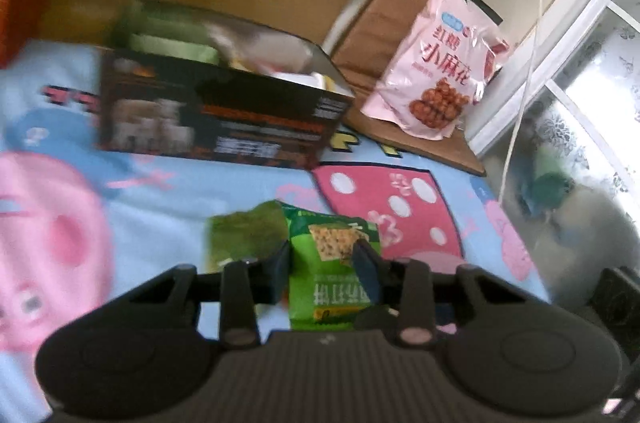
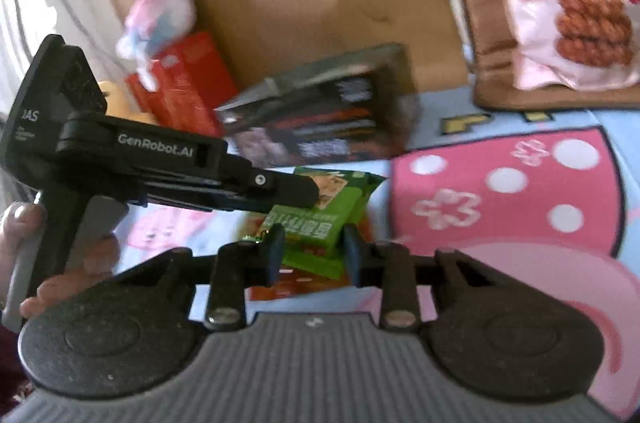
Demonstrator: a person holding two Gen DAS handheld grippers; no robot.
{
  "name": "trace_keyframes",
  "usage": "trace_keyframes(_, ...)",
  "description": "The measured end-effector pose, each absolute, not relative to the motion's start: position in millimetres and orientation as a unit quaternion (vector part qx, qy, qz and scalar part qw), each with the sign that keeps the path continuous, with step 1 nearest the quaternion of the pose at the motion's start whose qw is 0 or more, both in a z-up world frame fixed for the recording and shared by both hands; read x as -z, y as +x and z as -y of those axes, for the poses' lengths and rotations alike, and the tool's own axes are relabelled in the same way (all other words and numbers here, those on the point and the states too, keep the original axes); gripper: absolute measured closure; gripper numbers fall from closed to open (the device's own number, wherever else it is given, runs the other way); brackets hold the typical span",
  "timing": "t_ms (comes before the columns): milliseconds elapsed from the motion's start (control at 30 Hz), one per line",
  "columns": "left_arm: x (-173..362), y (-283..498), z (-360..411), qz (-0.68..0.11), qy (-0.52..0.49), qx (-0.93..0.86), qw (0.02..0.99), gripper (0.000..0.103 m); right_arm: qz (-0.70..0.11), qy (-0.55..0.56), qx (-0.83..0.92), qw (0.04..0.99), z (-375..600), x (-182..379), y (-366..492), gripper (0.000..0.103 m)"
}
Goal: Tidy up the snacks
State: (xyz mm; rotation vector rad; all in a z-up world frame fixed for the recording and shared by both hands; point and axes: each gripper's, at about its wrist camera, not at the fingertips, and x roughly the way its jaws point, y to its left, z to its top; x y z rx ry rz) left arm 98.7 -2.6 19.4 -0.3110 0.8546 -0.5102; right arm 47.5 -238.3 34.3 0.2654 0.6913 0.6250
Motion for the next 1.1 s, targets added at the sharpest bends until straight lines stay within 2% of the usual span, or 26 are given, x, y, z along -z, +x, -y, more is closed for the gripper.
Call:
trace_keyframes(333,4.6,49.8,-53.2,-0.422,-0.148,0.177,0.877,0.070,-0.370,0.093,-0.336,0.861,169.4,-20.4,2.8,0.065)
trace_keyframes(400,4.1,44.7,-59.4,-0.414,-0.146,0.169,0.882,0.066,-0.369,0.093,-0.327,0.865,169.5,-21.4,-1.2,0.063)
trace_keyframes(433,3.1,42.7,-61.0,-0.410,-0.140,0.164,0.887,0.066,-0.367,0.096,-0.322,0.868,170.5,-22.9,-3.9,0.059)
trace_keyframes(467,2.4,40.1,-61.8,-0.405,-0.133,0.158,0.891,0.063,-0.363,0.097,-0.317,0.871,172.4,-24.0,-8.1,0.050)
trace_keyframes(567,0.2,33.5,-64.5,-0.394,-0.116,0.145,0.900,0.060,-0.351,0.099,-0.304,0.880,173.8,-25.9,-19.9,0.041)
trace_keyframes(833,2.3,21.6,-66.8,-0.376,-0.073,0.113,0.917,0.055,-0.348,0.098,-0.281,0.889,172.0,-22.2,-40.3,0.038)
trace_keyframes(1100,4.9,13.7,-72.9,-0.359,-0.052,0.083,0.928,0.053,-0.309,0.080,-0.245,0.915,168.1,-25.8,-53.2,0.026)
